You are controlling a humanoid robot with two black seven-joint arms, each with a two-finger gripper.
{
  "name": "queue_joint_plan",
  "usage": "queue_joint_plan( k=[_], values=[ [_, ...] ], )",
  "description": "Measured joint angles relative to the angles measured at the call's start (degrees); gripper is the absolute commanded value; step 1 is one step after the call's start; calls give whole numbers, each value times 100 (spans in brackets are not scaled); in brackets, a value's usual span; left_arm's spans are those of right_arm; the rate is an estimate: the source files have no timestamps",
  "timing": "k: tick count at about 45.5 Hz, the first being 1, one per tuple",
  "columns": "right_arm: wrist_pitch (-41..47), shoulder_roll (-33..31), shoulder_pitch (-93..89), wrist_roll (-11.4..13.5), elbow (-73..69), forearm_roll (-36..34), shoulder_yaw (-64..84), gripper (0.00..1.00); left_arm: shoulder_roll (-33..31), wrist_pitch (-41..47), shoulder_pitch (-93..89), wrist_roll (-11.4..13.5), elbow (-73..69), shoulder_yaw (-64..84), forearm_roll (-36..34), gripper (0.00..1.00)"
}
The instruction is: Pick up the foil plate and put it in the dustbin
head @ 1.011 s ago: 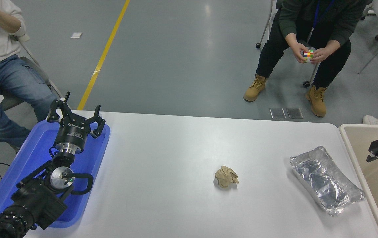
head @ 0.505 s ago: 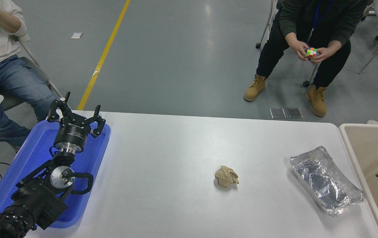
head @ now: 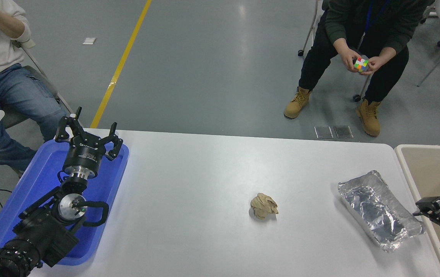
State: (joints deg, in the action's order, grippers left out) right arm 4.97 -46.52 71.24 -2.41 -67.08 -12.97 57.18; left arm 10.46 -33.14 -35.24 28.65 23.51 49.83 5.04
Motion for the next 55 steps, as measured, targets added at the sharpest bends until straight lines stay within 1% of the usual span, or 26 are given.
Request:
queue_joint_plan(
  k=[18, 21, 24, 27, 31, 34, 37, 39, 44, 47, 49, 52, 55],
  values=[
    [-467, 263, -665, -36, 258, 5, -523, 97, 0, 0, 0, 0, -4, 0, 2, 100],
    [-539, 322, -768, -39, 311, 4, -591, 94, 0, 0, 0, 0, -4, 0, 2, 100],
    [-598, 379, -866, -42, 371, 5, -661, 93, 0, 0, 0, 0, -4, 0, 1, 100],
    [-654, 436, -965, -44, 424, 5, -722, 88, 0, 0, 0, 0, -4, 0, 1, 100],
    [-767, 517, -1084, -46, 485, 5, -788, 85, 0, 0, 0, 0, -4, 0, 2, 100],
    [-864, 567, -1156, -46, 515, 5, -822, 75, 0, 0, 0, 0, -4, 0, 2, 100],
    [-942, 603, -1207, -47, 536, 6, -843, 62, 0, 0, 0, 0, -4, 0, 2, 100],
    [-994, 627, -1245, -48, 550, 5, -859, 56, 0, 0, 0, 0, -4, 0, 2, 100],
    [-1076, 672, -1319, -52, 570, 18, -881, 46, 0, 0, 0, 0, -4, 0, 1, 100],
    [-1120, 696, -1354, -53, 577, 51, -887, 42, 0, 0, 0, 0, -4, 0, 2, 100],
    [-1158, 709, -1374, -54, 583, 87, -893, 37, 0, 0, 0, 0, -4, 0, 1, 100],
    [-1209, 727, -1401, -55, 586, 133, -897, 25, 0, 0, 0, 0, -3, 0, 2, 100],
    [-1252, 748, -1424, -56, 591, 170, -903, 19, 0, 0, 0, 0, -2, 0, 2, 100]
  ],
)
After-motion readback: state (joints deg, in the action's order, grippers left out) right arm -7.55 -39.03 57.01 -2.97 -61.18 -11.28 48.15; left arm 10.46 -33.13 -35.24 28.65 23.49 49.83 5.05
